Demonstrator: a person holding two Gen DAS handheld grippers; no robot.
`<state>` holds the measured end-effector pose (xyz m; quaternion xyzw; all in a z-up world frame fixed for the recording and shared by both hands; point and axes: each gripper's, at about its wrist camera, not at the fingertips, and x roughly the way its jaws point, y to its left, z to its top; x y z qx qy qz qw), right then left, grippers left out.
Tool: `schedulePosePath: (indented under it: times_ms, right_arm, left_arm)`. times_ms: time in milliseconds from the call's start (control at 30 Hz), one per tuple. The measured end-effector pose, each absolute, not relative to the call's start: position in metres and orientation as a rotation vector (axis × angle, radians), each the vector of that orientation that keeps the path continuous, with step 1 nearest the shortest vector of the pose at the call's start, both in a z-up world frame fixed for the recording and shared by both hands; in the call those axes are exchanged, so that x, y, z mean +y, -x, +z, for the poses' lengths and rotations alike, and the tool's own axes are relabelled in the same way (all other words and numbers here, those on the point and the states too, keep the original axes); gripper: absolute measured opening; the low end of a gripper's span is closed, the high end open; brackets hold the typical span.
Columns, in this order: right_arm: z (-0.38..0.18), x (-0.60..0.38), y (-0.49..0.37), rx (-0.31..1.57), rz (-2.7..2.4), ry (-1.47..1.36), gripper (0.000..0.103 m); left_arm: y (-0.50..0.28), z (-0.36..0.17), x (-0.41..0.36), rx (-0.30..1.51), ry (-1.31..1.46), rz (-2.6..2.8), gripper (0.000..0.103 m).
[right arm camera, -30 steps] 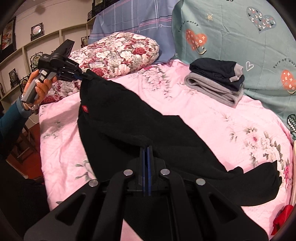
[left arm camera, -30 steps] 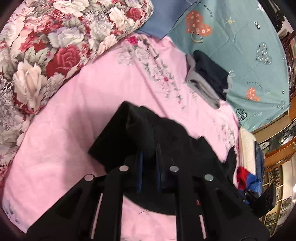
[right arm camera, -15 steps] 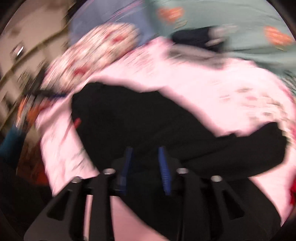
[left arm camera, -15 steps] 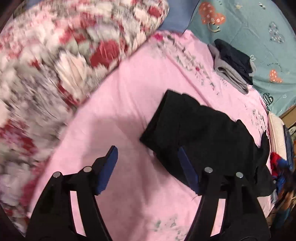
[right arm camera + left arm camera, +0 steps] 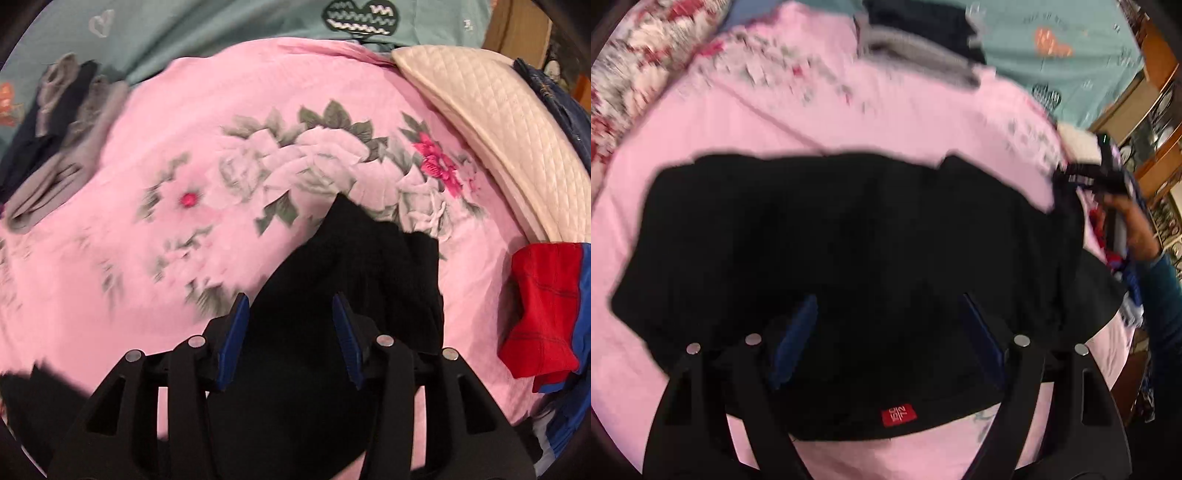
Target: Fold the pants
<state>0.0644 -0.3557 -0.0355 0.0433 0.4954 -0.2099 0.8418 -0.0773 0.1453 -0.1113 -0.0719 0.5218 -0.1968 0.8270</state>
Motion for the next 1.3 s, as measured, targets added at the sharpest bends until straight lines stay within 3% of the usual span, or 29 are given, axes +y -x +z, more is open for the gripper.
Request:
schedulePosePath:
  times_ms: [133, 200, 267, 467, 533, 767, 933, 1033, 1200, 1300]
  right_arm:
    - [-0.049, -0.372, -0.080, 1.061, -0.500, -0.138, 0.047]
    - [-0.048, -0.374, -0.082, 1.035, -0.500, -0.130, 0.040]
    - [-0.046, -0.376, -0.080, 1.025, -0.482, -0.105, 0.005]
    - [-0.003, -0.403, -0.031, 0.897, -0.334, -0.277, 0.004]
    - [0.024, -0.416, 0.001, 0.813, -0.267, -0.369, 0.004]
    - [0.091, -0.451, 0.155, 0.521, -0.116, -0.619, 0.004]
    - [0.042, -0.496, 0.265, 0.471, -0.195, -0.805, 0.004]
    - [0.000, -0.515, 0.291, 0.484, -0.235, -0.905, 0.004]
    - [-0.025, -0.511, 0.301, 0.544, -0.257, -0.945, 0.004]
    - [-0.032, -0.508, 0.311, 0.660, -0.361, -0.885, 0.014]
  left_arm:
    - [0.083, -0.122, 0.148, 1.105, 0.126, -0.433, 0.080]
    - [0.085, -0.123, 0.156, 1.109, 0.142, -0.435, 0.080]
    - [0.085, -0.123, 0.164, 1.112, 0.150, -0.439, 0.080]
    - [0.087, -0.121, 0.189, 1.133, 0.178, -0.430, 0.074]
    - [0.086, -0.121, 0.198, 1.148, 0.189, -0.423, 0.068]
    - [0.083, -0.118, 0.211, 1.187, 0.185, -0.423, 0.067]
    - [0.078, -0.117, 0.213, 1.213, 0.170, -0.415, 0.067]
    - [0.074, -0.117, 0.206, 1.227, 0.150, -0.398, 0.067]
    - [0.074, -0.116, 0.206, 1.231, 0.140, -0.378, 0.067]
    - [0.079, -0.115, 0.210, 1.222, 0.139, -0.377, 0.067]
